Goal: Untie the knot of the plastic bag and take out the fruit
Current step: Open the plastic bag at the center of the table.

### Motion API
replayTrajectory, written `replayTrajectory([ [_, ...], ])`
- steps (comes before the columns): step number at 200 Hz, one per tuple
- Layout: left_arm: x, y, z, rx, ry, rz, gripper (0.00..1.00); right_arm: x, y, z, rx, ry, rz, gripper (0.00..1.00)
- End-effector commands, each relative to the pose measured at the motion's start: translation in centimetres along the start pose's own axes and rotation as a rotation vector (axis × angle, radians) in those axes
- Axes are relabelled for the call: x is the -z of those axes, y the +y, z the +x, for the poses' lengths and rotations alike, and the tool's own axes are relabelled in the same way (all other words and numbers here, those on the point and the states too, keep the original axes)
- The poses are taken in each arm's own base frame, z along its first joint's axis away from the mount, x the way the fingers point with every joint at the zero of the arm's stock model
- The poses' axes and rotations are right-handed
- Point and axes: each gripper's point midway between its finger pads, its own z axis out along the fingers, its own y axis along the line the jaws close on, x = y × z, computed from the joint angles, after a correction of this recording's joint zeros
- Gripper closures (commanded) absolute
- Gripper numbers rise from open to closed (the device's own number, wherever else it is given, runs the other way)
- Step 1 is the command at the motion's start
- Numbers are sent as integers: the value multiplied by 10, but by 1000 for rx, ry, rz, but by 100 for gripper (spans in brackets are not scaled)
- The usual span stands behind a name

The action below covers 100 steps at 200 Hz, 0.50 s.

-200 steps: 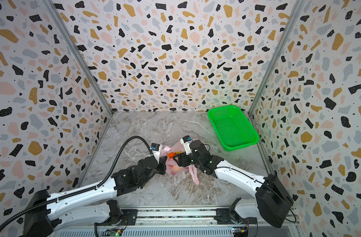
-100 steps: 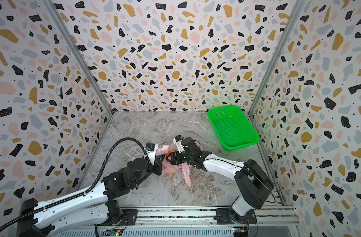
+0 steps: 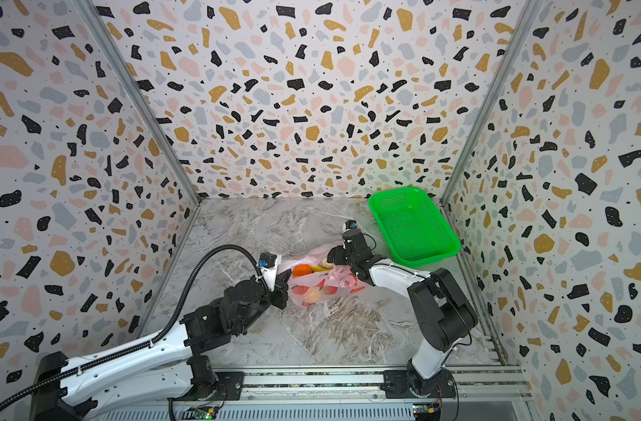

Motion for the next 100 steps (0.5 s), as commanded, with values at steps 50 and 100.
replayTrajectory([
  [50,1,4,5,77,-25,-2,100,70,24,36,155,228,-157,11],
  [100,10,11,6,112,-39,-11,100,99,-1,101,152,440,-75,12],
])
